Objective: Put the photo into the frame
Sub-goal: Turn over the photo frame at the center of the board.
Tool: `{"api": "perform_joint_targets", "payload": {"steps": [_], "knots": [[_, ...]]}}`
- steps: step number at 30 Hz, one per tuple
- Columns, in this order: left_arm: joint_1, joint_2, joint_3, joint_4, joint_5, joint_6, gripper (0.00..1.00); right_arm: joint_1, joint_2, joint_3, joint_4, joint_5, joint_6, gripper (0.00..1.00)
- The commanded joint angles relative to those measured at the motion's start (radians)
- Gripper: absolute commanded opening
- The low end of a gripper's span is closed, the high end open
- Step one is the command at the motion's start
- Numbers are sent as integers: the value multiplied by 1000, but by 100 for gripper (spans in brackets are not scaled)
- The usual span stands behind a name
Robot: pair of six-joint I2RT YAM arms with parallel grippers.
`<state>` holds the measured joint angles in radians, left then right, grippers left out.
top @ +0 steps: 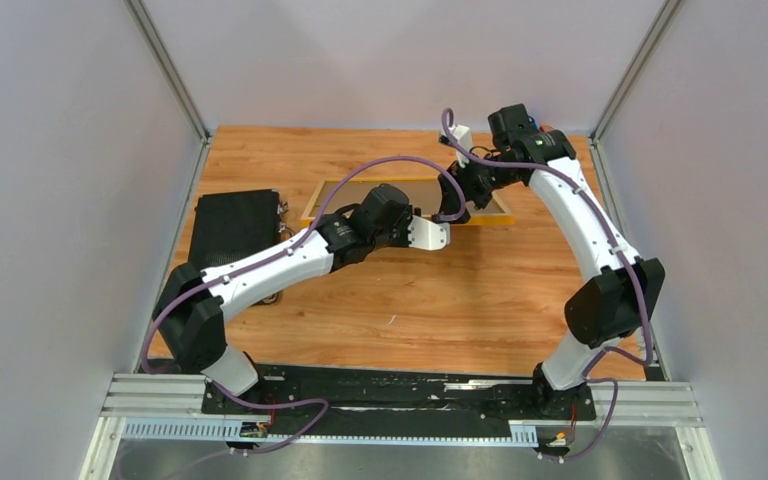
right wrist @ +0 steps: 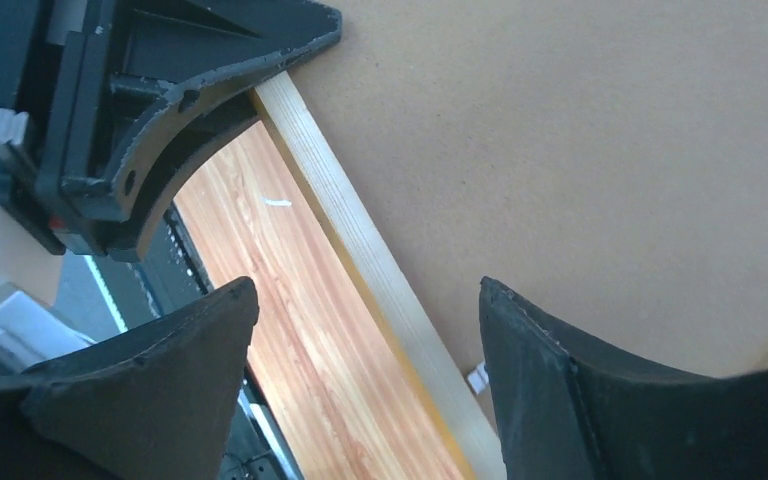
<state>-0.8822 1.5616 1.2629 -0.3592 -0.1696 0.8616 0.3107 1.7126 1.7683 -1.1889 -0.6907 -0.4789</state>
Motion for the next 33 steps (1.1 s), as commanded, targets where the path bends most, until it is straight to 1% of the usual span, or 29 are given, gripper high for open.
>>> {"api": "perform_joint_targets", "payload": {"steps": [1,4,7,10,11,15,24,29,33], "knots": [[3,-48,78,-52,-46,-116,0,-10,-116,-26,140,78,110,81],[3,-65,97,-74,-46,-142,0,-32,-161,-51,193,124,171,84],[3,-75,128,-93,-55,-164,0,-62,-214,-82,264,144,226,90],[5,-71,179,-127,-78,-206,0,-102,-297,-146,368,156,274,99],[4,-68,209,-150,-79,-215,0,-112,-335,-177,402,165,285,100],[4,-48,314,-229,-55,-294,0,-140,-416,-230,469,196,304,100],[3,56,588,-433,-17,-470,0,-175,-494,-264,478,211,351,100],[6,95,665,-488,-10,-555,0,-187,-524,-286,479,211,370,100],[28,128,757,-537,13,-628,0,-196,-531,-288,479,210,383,100]]}}
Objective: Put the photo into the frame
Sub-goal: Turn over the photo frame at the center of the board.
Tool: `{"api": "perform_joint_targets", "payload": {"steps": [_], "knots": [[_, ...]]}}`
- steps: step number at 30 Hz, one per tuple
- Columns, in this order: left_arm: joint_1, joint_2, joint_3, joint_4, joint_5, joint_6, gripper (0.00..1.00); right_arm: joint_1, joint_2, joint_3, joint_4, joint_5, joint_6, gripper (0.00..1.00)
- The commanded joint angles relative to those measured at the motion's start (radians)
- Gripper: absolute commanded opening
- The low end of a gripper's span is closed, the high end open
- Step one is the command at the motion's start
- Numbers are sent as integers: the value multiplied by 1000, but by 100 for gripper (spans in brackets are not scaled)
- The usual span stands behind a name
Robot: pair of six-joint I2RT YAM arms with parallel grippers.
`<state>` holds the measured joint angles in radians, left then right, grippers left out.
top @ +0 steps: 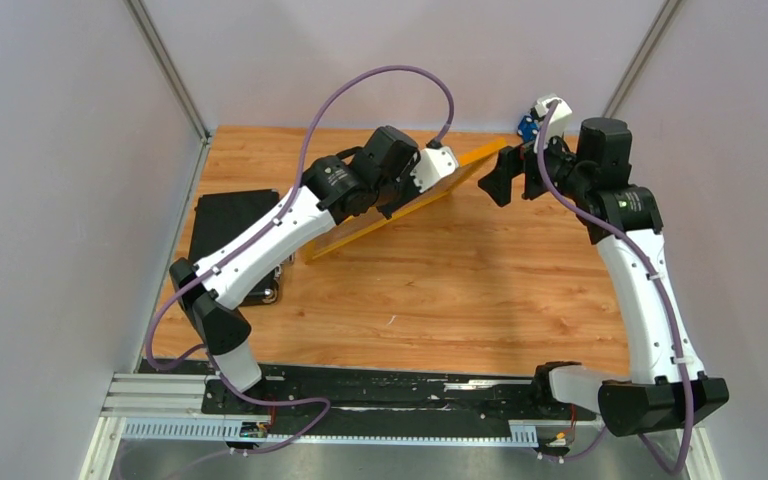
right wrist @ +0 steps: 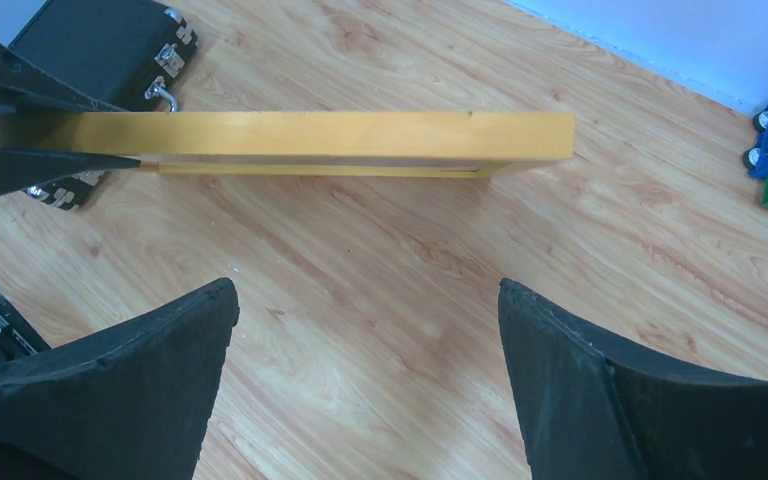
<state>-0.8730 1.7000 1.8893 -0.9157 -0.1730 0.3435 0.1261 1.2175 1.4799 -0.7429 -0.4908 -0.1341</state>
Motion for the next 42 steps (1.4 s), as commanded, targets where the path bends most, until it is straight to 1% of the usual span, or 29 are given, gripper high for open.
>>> {"api": "perform_joint_targets", "payload": {"steps": [1,5,10,17,25,32,39,42], "knots": [[34,3,166,-1,24,-121,0,-15,-37,2,32,11,41,100],[81,32,231,-36,69,-189,0,-28,-42,5,33,8,51,100],[142,36,248,-44,108,-266,0,-47,-50,3,33,4,68,100],[275,29,239,-44,178,-360,0,-59,-45,-22,46,-10,89,100],[433,31,208,-44,282,-426,0,-62,-26,-33,49,-24,93,100],[599,71,234,-56,391,-475,0,-62,-14,-49,55,-45,93,100],[696,130,272,-82,499,-507,0,-63,0,-56,57,-55,96,100],[714,143,281,-90,541,-524,0,-63,3,-62,57,-58,95,100]]}}
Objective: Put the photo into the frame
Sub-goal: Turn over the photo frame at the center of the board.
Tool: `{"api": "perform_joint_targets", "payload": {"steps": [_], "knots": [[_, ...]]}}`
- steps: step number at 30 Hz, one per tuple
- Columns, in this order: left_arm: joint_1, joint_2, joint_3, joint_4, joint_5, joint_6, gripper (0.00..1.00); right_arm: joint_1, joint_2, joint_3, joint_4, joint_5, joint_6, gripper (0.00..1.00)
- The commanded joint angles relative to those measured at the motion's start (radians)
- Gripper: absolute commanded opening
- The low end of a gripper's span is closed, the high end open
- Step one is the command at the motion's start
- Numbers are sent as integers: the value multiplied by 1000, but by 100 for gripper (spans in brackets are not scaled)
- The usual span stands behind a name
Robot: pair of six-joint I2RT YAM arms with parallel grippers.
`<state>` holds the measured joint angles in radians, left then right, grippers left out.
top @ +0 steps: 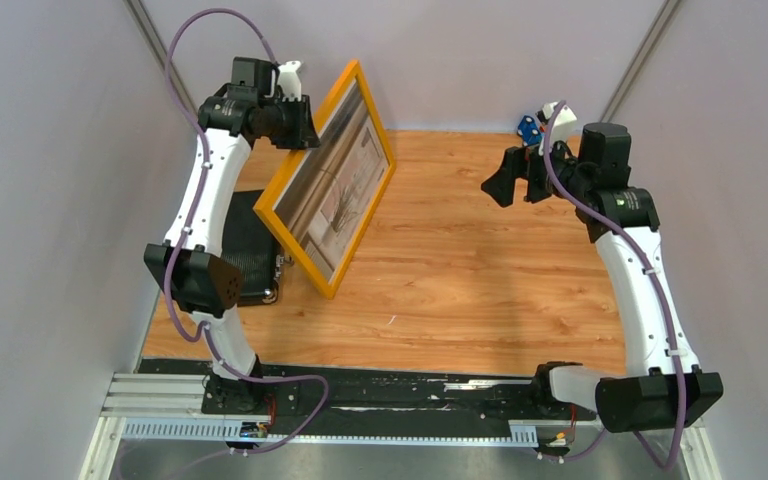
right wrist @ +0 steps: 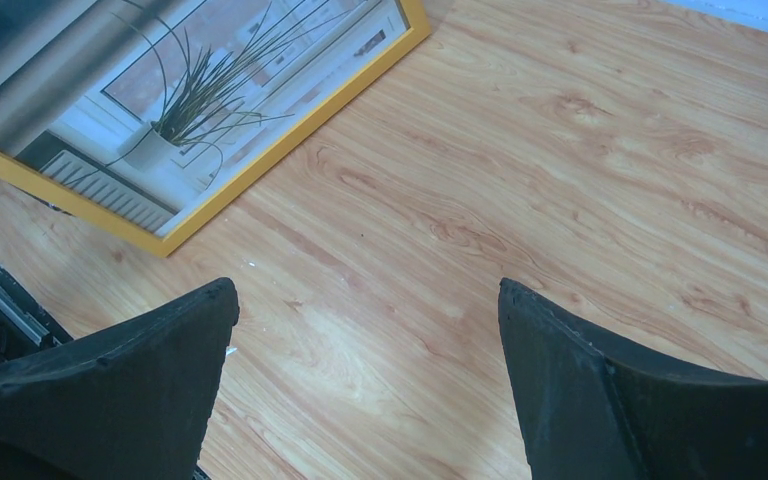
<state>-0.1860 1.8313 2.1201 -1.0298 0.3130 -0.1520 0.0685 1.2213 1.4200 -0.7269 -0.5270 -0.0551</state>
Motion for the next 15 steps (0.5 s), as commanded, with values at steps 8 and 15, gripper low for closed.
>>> {"api": "perform_joint_targets", "payload": {"steps": [8,15], "knots": [[68,12,7,46,153,-83,0,-4,9,-8,43,-37,21,100],[115,-17,-146,132,269,-172,0,-4,13,-22,47,-35,19,100]]}}
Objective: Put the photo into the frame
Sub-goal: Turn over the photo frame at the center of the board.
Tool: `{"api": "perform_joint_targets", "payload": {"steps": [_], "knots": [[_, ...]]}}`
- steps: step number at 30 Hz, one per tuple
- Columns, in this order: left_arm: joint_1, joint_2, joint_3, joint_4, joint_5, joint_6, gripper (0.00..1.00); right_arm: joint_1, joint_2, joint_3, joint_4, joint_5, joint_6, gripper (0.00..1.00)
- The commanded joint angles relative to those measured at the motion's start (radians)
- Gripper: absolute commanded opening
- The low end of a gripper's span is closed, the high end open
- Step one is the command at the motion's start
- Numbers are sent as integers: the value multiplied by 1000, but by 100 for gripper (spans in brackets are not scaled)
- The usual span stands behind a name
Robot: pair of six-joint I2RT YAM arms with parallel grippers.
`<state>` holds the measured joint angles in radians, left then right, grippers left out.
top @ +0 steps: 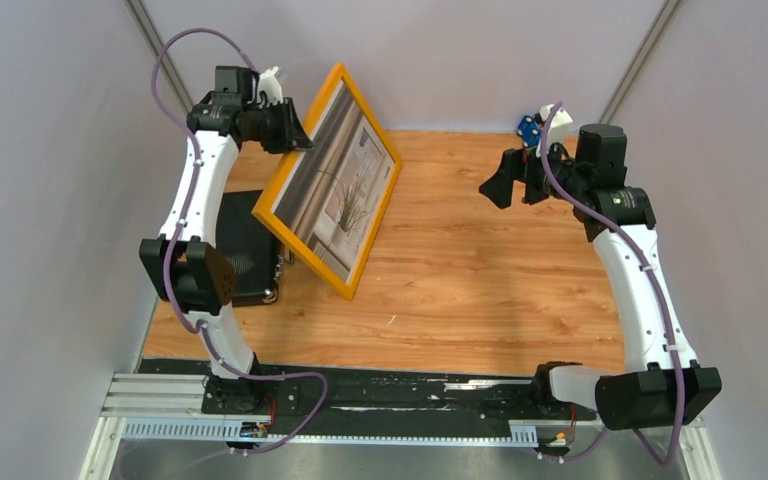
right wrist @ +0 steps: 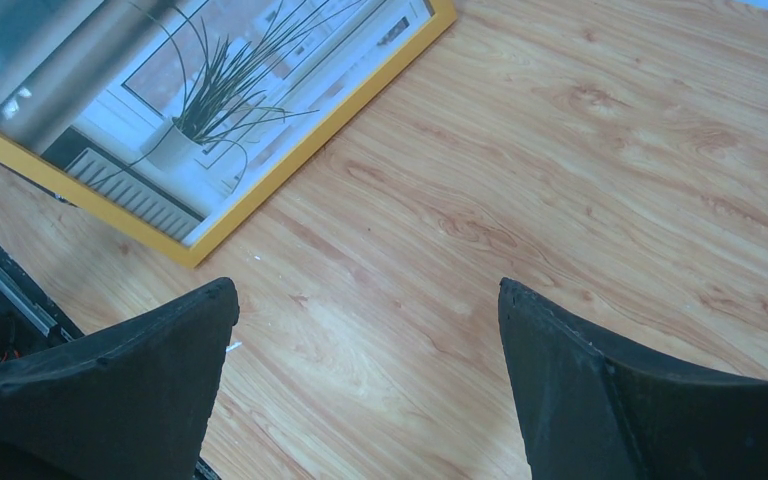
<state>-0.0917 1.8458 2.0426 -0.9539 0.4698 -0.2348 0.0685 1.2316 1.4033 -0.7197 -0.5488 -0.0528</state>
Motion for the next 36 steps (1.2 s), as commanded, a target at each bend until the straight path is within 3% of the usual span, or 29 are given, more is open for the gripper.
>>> {"api": "perform_joint_targets", "payload": {"steps": [1,8,11,23,36], "knots": [[28,-33,-78,67,127,-96,0,-4,4,-5,41,-15,17,100],[50,-77,-248,175,151,-154,0,-5,3,-24,47,-12,17,100],[52,-114,-403,295,176,-191,0,-5,-2,-38,55,-8,16,100],[52,-145,-780,707,289,-345,0,-50,-84,-201,181,-37,108,100],[33,-30,-964,1151,413,-529,0,-58,-159,-365,302,-63,157,100]]}}
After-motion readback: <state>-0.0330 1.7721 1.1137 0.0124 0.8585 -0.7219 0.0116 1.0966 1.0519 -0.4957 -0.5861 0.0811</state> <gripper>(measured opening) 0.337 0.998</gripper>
